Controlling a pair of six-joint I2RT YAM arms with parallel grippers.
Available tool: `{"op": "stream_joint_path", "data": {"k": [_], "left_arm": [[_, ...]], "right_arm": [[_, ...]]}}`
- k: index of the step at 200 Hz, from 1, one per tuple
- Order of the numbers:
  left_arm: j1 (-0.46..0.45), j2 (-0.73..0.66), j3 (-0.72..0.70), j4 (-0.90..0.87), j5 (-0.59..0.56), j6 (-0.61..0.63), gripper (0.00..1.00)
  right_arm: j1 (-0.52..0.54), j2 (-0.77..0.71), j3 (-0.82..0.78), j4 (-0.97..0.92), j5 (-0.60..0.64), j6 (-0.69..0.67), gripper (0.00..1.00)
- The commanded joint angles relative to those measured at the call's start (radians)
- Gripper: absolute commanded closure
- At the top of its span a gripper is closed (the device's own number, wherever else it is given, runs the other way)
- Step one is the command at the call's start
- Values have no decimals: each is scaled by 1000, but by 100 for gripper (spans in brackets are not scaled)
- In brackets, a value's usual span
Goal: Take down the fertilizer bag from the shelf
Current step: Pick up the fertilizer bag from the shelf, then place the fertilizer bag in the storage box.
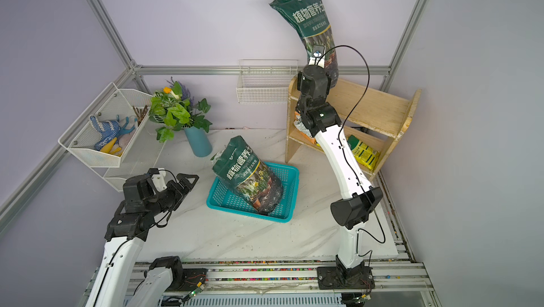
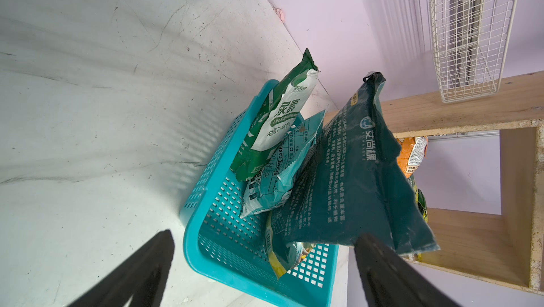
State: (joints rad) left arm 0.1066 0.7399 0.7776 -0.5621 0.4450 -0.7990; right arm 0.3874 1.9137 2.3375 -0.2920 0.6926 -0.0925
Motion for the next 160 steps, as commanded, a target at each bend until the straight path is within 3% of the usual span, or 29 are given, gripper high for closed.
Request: {"op": "stream_joint_path", "data": {"k": [1,39,75,160], "left_arm": [[7,-14,30,8,-4,17,0],[7,-8,50,-14,-52,47,0],[11,-7,74,-30,-45,66,0],[73,-2,145,-41,77,121,0]], "right_arm": [[-1,-77,-43,-6,28,30,100],[50,-177,-98,-3,82,-7,100],[198,-326,-281,137,187,-126,100],[485,-619,-556,131,315,-62,100]]}}
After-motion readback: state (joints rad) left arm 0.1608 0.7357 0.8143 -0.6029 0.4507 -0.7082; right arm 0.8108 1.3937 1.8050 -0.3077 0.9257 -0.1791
